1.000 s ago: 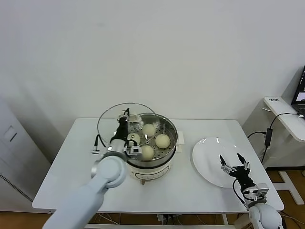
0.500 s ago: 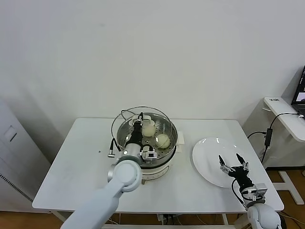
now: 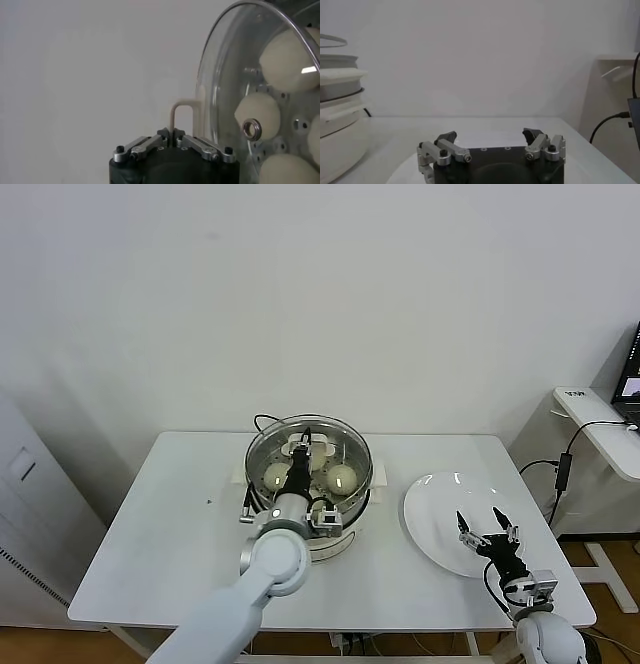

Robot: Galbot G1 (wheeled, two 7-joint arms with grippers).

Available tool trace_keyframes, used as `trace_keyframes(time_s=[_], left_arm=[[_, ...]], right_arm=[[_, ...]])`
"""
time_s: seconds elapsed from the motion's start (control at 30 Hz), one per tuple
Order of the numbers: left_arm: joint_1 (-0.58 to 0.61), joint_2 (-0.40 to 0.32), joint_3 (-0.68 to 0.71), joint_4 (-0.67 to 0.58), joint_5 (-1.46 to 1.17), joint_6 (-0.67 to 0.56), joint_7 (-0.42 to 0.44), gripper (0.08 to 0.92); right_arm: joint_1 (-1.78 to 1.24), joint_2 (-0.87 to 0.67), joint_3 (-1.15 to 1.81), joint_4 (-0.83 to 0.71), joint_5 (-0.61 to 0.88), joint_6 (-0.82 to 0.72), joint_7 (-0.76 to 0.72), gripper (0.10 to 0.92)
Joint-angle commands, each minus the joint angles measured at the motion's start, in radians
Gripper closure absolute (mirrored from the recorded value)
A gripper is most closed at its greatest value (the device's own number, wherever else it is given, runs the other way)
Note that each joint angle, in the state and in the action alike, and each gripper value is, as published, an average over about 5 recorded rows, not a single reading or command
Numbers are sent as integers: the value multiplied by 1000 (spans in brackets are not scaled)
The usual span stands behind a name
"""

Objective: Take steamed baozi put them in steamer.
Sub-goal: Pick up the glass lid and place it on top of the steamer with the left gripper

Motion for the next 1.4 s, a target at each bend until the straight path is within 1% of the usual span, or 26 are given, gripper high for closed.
trace_keyframes(time_s=[0.03,0.73,1.03,1.27,1.4], left_arm=[[4,-13,5,18,3,-3,-14,891],[16,-32,-19,74,-8,-27,-54,891],[20,-37,-26,90,-45,-30,-88,891],[35,-34,-30,92,-101,-29,-129,891],[51,-24,-36,71,-136,-28,-131,885]], right_arm=[[-2,-1,2,4,1,1,-1,203],[-7,2,8,0,1,4,-4,203],[-8,2,15,-2,1,8,-5,203],[-8,4,16,-5,-1,13,-5,203],[-8,5,16,-6,-3,14,-5,203]])
